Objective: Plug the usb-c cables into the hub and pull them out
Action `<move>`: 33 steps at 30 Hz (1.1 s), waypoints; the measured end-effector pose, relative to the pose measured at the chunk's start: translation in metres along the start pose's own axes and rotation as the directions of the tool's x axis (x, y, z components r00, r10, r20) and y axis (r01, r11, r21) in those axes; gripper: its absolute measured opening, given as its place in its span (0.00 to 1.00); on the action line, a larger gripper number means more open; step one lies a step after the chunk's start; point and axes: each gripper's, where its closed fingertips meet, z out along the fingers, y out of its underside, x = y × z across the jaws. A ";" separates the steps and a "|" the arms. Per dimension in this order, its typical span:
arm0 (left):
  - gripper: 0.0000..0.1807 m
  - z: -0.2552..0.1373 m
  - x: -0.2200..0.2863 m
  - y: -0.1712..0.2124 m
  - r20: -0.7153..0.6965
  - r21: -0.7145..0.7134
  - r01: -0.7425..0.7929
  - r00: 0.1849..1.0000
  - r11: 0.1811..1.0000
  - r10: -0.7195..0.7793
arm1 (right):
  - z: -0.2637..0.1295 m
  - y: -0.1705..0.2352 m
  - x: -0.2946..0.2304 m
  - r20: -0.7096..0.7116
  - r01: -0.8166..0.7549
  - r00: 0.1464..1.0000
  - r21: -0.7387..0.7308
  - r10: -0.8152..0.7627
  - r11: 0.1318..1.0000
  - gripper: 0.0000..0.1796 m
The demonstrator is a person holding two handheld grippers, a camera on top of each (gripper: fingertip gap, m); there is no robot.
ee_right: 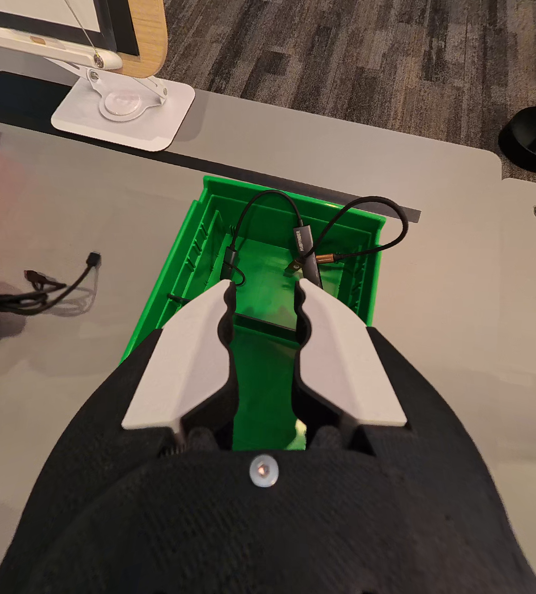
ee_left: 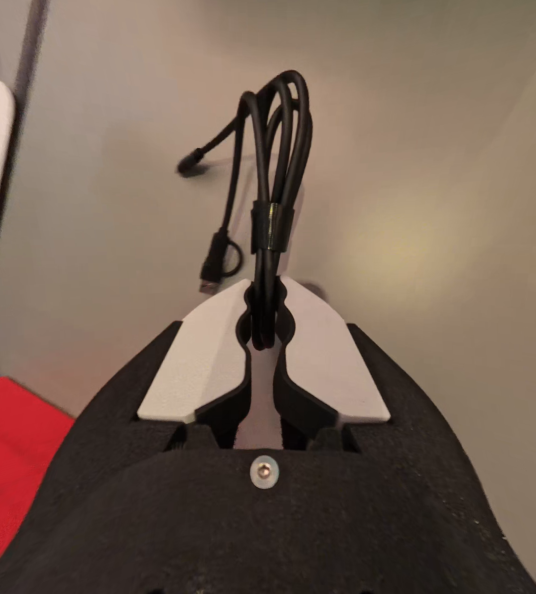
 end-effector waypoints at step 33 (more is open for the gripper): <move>0.10 -0.044 -0.265 0.170 0.013 -0.150 -0.245 0.968 0.958 0.250 | 0.006 0.009 0.005 -0.103 0.048 0.993 -0.105 -0.059 0.993 0.20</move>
